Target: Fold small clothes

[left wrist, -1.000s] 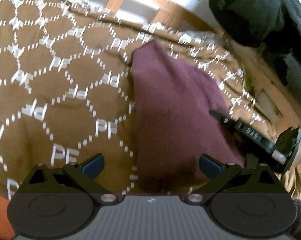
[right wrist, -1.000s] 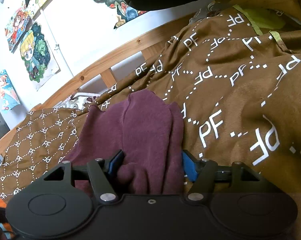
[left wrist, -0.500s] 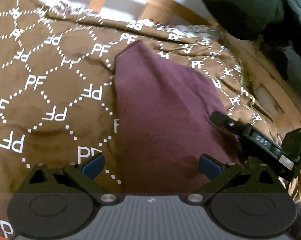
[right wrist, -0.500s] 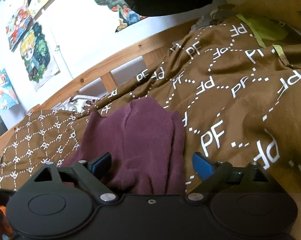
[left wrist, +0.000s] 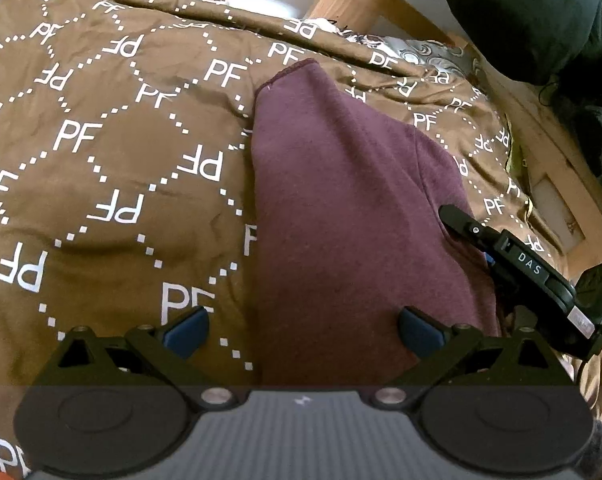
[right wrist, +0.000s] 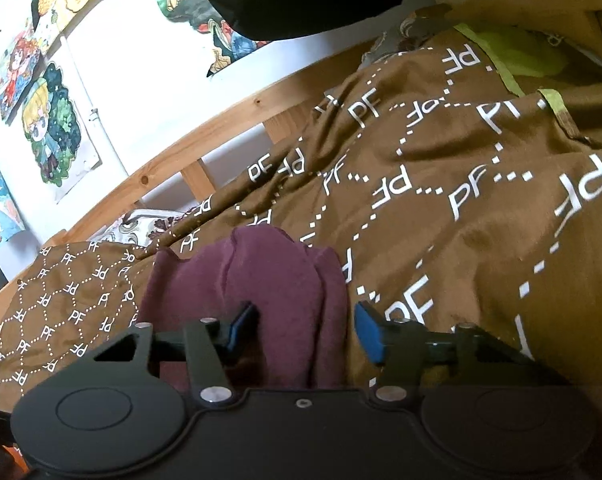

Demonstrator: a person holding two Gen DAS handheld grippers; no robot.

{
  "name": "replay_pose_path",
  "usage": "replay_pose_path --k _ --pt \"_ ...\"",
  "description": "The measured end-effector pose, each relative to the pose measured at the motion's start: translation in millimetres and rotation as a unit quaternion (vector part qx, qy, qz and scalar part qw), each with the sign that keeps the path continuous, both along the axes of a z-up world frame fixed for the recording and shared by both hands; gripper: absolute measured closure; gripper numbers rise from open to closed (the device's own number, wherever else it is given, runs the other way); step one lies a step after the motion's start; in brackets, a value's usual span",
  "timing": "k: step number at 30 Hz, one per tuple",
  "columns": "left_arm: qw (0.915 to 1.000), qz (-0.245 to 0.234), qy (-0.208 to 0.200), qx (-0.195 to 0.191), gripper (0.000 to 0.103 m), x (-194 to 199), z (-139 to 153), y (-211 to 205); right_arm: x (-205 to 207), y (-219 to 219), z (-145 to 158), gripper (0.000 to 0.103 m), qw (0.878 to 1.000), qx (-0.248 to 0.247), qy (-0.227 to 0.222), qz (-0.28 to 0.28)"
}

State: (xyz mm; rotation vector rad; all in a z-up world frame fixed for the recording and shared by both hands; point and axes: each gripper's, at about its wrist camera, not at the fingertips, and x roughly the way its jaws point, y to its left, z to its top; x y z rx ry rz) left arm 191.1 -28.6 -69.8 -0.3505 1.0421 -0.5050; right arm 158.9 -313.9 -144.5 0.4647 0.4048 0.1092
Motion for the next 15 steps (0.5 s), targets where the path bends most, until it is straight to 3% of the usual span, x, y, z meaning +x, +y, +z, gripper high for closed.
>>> replay_pose_path --k 7,15 --pt "0.9998 -0.012 0.004 -0.014 0.001 3.7 -2.7 2.3 -3.8 1.4 -2.3 0.069 1.0 0.002 -0.002 0.004" --pt "0.9983 -0.017 0.019 -0.053 0.007 9.8 -2.2 4.9 -5.0 1.1 -4.1 0.071 1.0 0.005 -0.002 0.007"
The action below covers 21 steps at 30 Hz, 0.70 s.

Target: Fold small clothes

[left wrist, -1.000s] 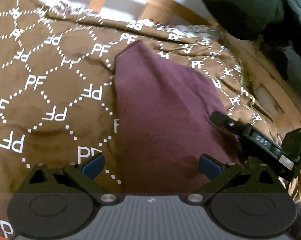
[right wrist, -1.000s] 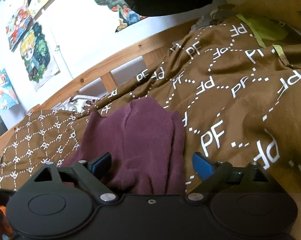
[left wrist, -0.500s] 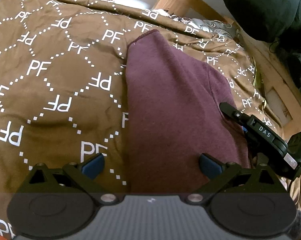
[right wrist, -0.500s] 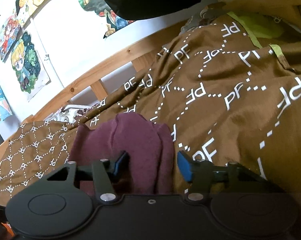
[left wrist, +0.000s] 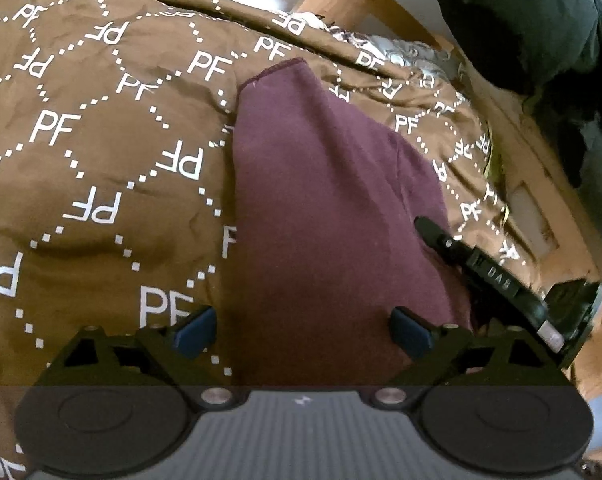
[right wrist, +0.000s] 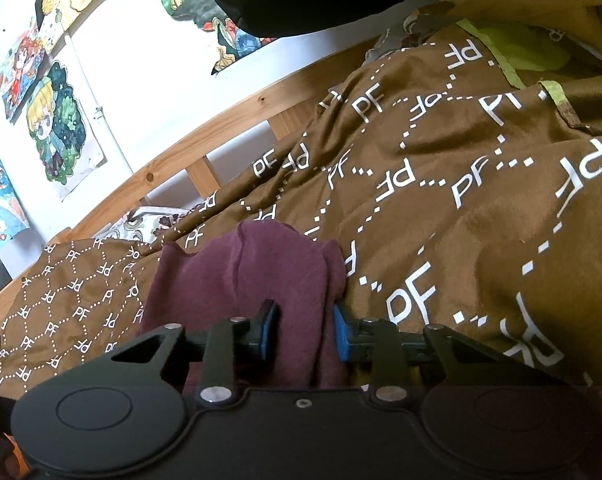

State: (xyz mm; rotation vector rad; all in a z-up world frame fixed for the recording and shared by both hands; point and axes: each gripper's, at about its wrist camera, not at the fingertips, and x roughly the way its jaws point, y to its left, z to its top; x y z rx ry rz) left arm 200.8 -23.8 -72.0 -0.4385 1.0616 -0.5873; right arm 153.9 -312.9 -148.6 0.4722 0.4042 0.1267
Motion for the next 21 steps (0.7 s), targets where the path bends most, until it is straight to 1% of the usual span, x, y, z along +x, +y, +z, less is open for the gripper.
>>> replay_pose_path --k 3,4,7,9,10,11,12,14,15,17,19,21 --pt "0.9999 0.011 0.008 -0.009 0.008 3.7 -2.4 1.6 0.1 -0.4 -0.6 0.071 1.0 0.002 0.001 0.0" --pt "0.9998 0.013 0.012 -0.01 0.009 5.2 -3.6 1.8 0.2 -0.6 -0.7 0.07 1.0 0.002 0.001 0.0" --pt "0.9995 0.007 0.026 -0.013 0.018 7.9 -8.0 0.2 1.1 -1.2 -1.2 0.069 1.0 0.002 0.004 -0.001" --pt "0.9995 0.002 0.026 -0.017 0.024 7.7 -7.7 -1.5 0.9 -1.1 -1.2 0.069 1.0 0.002 0.004 -0.001" --pt "0.9996 -0.002 0.024 -0.018 0.029 7.5 -6.9 -2.8 0.6 -0.8 -1.0 0.068 1.0 0.001 0.004 -0.001" --pt "0.9997 -0.004 0.021 -0.014 0.031 7.3 -5.6 -4.1 0.3 -0.3 -0.6 0.068 1.0 0.0 0.004 -0.002" --pt "0.9998 -0.006 0.018 -0.008 0.033 6.7 -4.3 -5.2 0.0 0.2 -0.1 0.069 1.0 -0.001 0.003 -0.002" --pt "0.9999 -0.008 0.008 -0.001 0.044 4.1 -1.8 -5.3 -0.4 1.9 1.2 0.07 1.0 -0.005 0.0 0.001" --pt "1.0 -0.008 0.002 0.0 0.046 2.5 -0.3 -4.6 -0.7 2.9 1.9 0.073 1.0 -0.008 -0.002 0.003" --pt "0.9999 -0.01 -0.012 0.003 0.057 -1.3 4.3 -4.3 -2.0 5.7 4.2 0.078 1.0 -0.015 -0.007 0.007" --pt "0.9993 -0.017 -0.031 0.012 0.062 -5.8 11.5 -6.5 -3.1 8.9 7.5 0.085 1.0 -0.023 -0.014 0.011" --pt "0.9979 -0.028 -0.054 0.022 0.064 -11.4 20.0 -10.4 -6.6 14.1 12.2 0.086 0.999 -0.037 -0.025 0.014"
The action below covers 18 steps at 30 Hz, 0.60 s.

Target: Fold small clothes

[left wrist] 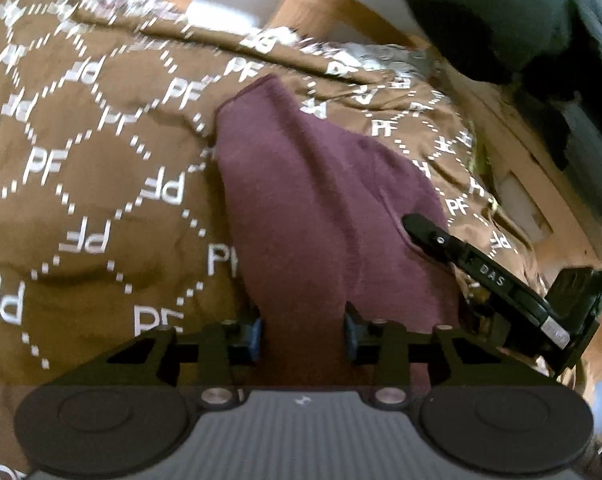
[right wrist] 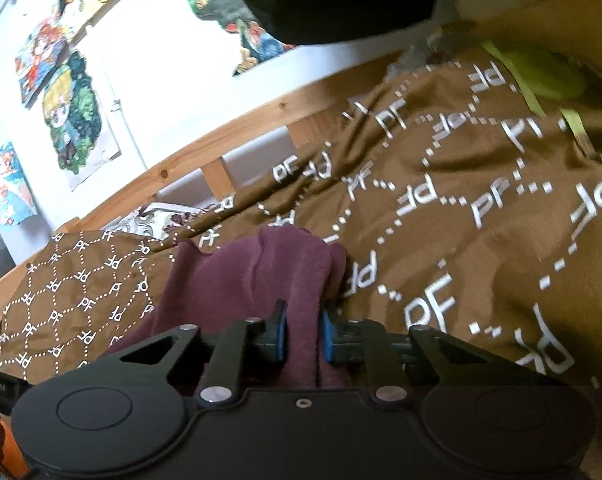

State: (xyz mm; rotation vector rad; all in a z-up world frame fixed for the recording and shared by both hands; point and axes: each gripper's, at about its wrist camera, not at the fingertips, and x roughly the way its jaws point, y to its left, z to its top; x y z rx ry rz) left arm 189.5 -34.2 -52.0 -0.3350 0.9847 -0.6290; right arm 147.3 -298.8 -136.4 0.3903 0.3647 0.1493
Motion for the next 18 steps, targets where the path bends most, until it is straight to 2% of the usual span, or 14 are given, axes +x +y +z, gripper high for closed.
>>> replay_pose_path --k 6,11,18 --pt "0.9983 -0.025 -0.051 0.011 0.067 -15.8 20.5 -0.2 -11.1 15.0 23.1 0.088 0.999 -0.038 -0.02 0.012" --pt "0.9946 -0.032 -0.098 0.014 0.067 -29.5 34.9 15.6 -29.1 32.5 46.0 0.088 0.996 -0.086 -0.039 0.011" --pt "0.9916 0.006 -0.129 0.013 0.067 -30.4 46.3 53.6 -25.0 74.1 69.0 0.088 0.991 -0.118 -0.058 0.031"
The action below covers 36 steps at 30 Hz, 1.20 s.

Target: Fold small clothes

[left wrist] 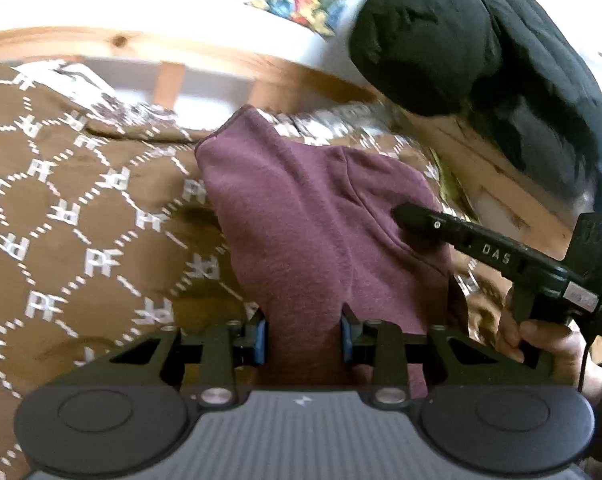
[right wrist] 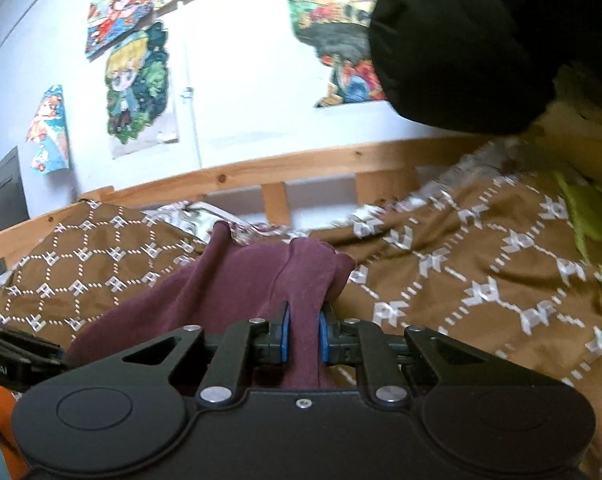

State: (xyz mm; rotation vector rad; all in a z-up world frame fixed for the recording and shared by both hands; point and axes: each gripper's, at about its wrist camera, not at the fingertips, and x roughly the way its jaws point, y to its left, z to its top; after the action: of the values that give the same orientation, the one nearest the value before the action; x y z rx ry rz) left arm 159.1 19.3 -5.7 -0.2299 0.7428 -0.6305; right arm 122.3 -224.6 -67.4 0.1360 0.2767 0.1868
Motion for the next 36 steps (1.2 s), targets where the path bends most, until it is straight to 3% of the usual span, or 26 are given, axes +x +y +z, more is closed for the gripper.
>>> replay_pose_path --k 7,11,17,23,27,32,36 --pt "0.9969 0.074 -0.024 0.003 0.066 38.1 5.1 25.7 61.5 32.1 25.8 0.089 0.999 0.018 -0.009 0.026" --pt "0.9954 0.095 -0.013 0.006 0.066 59.2 -5.9 29.3 91.1 39.1 34.5 0.094 0.999 0.02 -0.012 0.024" --pt "0.9929 0.112 0.04 -0.003 0.063 75.5 -35.3 42.0 115.9 42.3 18.9 0.096 1.0 0.01 0.024 0.008" --pt "0.9912 0.121 0.055 0.001 0.055 74.8 -39.5 45.8 113.5 39.5 -3.1 0.092 0.999 -0.005 0.047 -0.009" --pt "0.9892 0.132 0.064 0.005 0.042 71.1 -37.0 48.2 109.5 32.9 -4.3 0.076 0.998 0.003 0.053 -0.03" --pt "0.9866 0.151 0.063 0.003 0.017 63.7 -29.0 52.3 94.0 29.7 -0.5 0.057 0.998 0.009 0.045 -0.03" --pt "0.9841 0.169 0.055 0.01 0.006 53.4 -18.0 54.8 76.9 32.2 6.3 0.034 0.999 0.001 0.029 -0.022"
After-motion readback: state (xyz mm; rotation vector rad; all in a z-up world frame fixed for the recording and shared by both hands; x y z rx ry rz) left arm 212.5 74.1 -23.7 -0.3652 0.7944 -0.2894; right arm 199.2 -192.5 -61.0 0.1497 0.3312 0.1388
